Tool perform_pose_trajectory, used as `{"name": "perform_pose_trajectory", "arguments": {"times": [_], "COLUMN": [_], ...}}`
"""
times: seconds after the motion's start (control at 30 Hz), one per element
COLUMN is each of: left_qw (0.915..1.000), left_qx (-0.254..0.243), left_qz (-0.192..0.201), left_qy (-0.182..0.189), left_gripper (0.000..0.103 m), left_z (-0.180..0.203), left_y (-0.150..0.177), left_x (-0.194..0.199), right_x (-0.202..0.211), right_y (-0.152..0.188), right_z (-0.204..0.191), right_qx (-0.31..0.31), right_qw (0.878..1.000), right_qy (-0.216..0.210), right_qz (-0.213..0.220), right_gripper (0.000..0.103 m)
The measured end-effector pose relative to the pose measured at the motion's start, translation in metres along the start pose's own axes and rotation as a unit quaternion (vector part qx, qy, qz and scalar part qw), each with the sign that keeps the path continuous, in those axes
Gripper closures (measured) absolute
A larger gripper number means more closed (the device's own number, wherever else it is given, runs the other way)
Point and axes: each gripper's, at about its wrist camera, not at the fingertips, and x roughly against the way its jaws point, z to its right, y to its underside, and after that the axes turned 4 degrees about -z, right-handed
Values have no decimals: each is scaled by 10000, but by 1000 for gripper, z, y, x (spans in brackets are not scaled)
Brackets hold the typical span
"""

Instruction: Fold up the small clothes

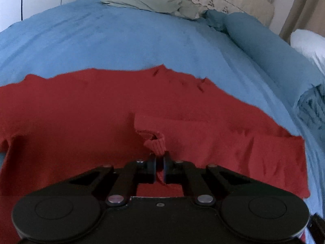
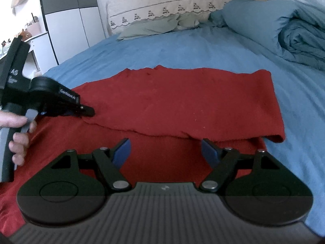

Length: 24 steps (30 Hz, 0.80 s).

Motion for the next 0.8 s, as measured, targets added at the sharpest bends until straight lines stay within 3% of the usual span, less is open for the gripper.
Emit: {"name": "perform_pose_trajectory", "arguments": {"times": [0.17, 0.33, 0.4, 0.57, 0.67, 0.73, 0.8], "left_qw": [9975, 9885, 9872, 9932, 9920, 9889, 9871], "left_qx": [-322, -330, -224, 112, 43, -1, 16], "left_qz": [623, 1236, 1200, 702, 797, 1040, 1189], "left_qy": [-78, -811, -1031, -923, -981, -1058, -1071], "left_gripper": [97, 97, 97, 96, 87, 62, 54], "left_z": [1, -36, -58, -97, -98, -99, -101], "left_y": [-18, -31, -30, -18, -12, -10, -14], "left_x": [32, 61, 59, 37, 46, 60, 69], "right_x": [-2, -2, -3, -7, -6, -2, -2], "right_y": [-5, -5, -5, -2, -3, -8, -19], "right_z": [-2, -2, -1, 1, 2, 1, -1], "right_qx": [71, 55, 30, 33, 40, 29, 46], "right_qw": [10000, 9999, 9999, 9996, 9994, 9997, 9997], "right_qy": [47, 102, 106, 196, 246, 233, 239], "right_qz": [7, -25, -73, -194, -229, -116, 41], "right_gripper": [11, 11, 11, 11, 11, 11, 11]}}
